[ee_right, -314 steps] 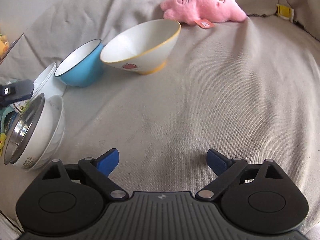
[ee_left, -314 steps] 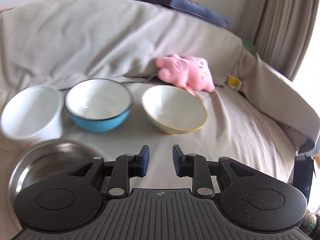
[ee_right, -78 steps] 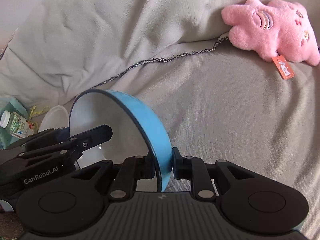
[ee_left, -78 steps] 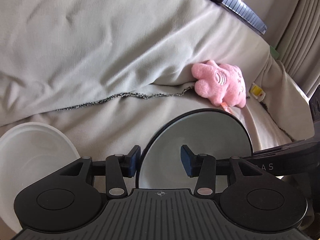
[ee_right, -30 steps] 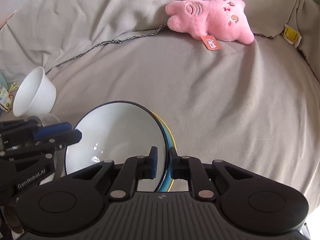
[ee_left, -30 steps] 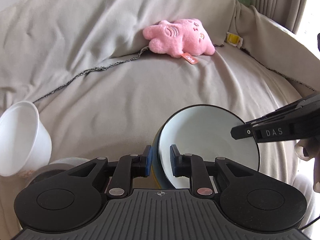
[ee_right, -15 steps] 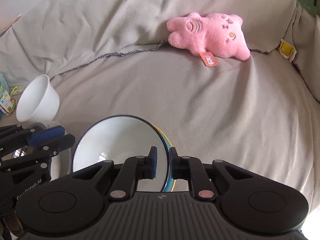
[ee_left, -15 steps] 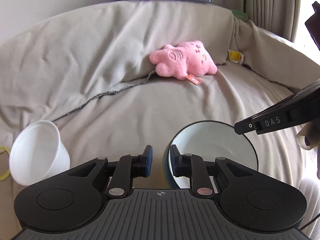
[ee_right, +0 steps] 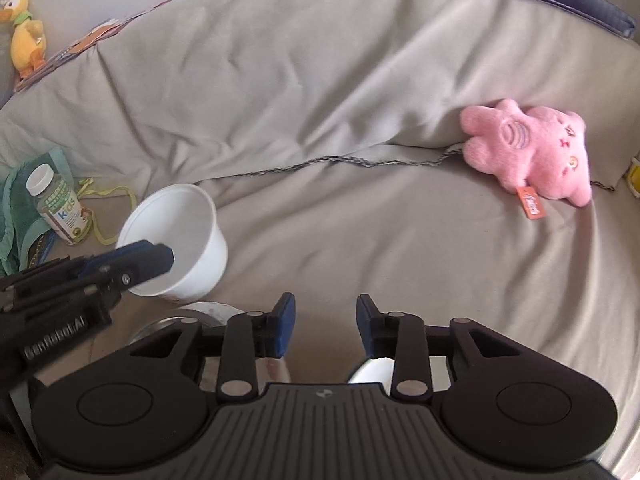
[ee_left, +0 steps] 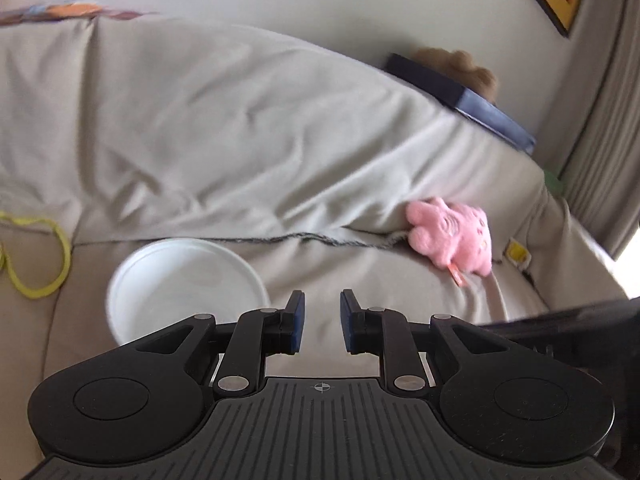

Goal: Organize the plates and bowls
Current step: 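Move both grippers to the large white plastic bowl's rim, then grasp the white plastic bowl's rim with both grippers and lift it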

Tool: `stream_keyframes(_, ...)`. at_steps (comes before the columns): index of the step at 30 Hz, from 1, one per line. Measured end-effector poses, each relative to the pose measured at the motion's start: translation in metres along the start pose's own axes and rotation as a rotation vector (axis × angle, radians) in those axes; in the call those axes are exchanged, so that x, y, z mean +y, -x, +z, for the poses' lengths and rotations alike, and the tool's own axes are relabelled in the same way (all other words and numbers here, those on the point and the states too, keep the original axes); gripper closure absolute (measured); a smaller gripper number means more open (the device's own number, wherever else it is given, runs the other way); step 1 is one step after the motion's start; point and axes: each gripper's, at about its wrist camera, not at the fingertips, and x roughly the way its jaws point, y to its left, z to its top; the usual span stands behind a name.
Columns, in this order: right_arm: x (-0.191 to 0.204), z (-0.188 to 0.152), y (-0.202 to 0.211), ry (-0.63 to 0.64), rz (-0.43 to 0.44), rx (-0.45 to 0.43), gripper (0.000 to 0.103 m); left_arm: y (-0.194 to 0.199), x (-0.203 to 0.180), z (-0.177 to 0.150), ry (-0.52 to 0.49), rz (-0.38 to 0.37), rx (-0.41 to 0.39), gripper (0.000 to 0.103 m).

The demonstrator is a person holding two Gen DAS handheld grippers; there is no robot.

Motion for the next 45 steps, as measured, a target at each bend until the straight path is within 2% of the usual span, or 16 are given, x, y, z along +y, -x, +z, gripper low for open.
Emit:
stream_keyframes(5, 0.051, 0.028, -0.044, 0.0, 0.026, 0.058, 0.048, -0.006, 0.095, 0.016, 0.175, 0.184, 0.0, 0.081)
stream_keyframes(6, 0.06, 0.033, -0.055, -0.003, 0.014, 0.066, 0.037, -0.009, 0.107, 0.016, 0.209, 0.204, 0.009, 0.081)
stream_keyframes(8, 0.073, 0.041, -0.074, -0.024, -0.02, 0.06, 0.03, -0.018, 0.131, 0.014, 0.268, 0.2, 0.034, 0.081)
stream_keyframes(12, 0.083, 0.049, -0.109, -0.077, -0.023, 0.075, 0.029, -0.04, 0.139, 0.007, 0.268, 0.204, 0.074, 0.08)
stream_keyframes(17, 0.078, 0.043, -0.157, -0.171, -0.009, 0.179, 0.029, -0.077, 0.134, -0.005, 0.223, 0.263, 0.153, 0.08)
stream_keyframes(19, 0.078, 0.04, -0.173, -0.188, 0.0, 0.209, 0.032, -0.09, 0.135, -0.011, 0.237, 0.24, 0.191, 0.079)
stream_keyframes(20, 0.078, 0.039, -0.179, -0.186, 0.013, 0.231, 0.047, -0.094, 0.136, -0.014, 0.25, 0.225, 0.203, 0.076)
stream_keyframes(21, 0.077, 0.038, -0.185, -0.184, 0.032, 0.255, 0.071, -0.097, 0.137, -0.016, 0.266, 0.209, 0.211, 0.075)
stream_keyframes(22, 0.077, 0.037, -0.186, -0.188, 0.049, 0.27, 0.08, -0.096, 0.136, -0.016, 0.278, 0.19, 0.21, 0.073)
stream_keyframes(23, 0.077, 0.037, -0.183, -0.186, 0.043, 0.265, 0.085, -0.092, 0.134, -0.015, 0.286, 0.184, 0.201, 0.074)
stream_keyframes(27, 0.074, 0.04, -0.141, -0.128, 0.066, 0.18, 0.086, -0.058, 0.115, 0.0, 0.283, 0.112, 0.122, 0.072)
stream_keyframes(32, 0.056, 0.039, -0.048, -0.07, 0.117, 0.064, 0.086, 0.004, 0.052, 0.019, 0.173, 0.058, 0.008, 0.071)
stream_keyframes(36, 0.026, 0.019, 0.038, -0.013, 0.103, -0.026, 0.086, 0.05, -0.008, 0.015, 0.069, -0.051, -0.051, 0.069)
stream_keyframes(38, 0.004, 0.006, 0.067, -0.014, 0.084, -0.043, 0.086, 0.06, -0.034, 0.009, 0.032, -0.12, -0.05, 0.069)
stream_keyframes(41, -0.038, -0.015, 0.09, -0.034, 0.04, -0.033, 0.086, 0.058, -0.072, -0.002, -0.018, -0.213, 0.008, 0.069)
stream_keyframes(45, -0.091, -0.035, 0.092, -0.109, 0.017, 0.0, 0.086, 0.031, -0.113, -0.022, -0.064, -0.243, 0.116, 0.069)
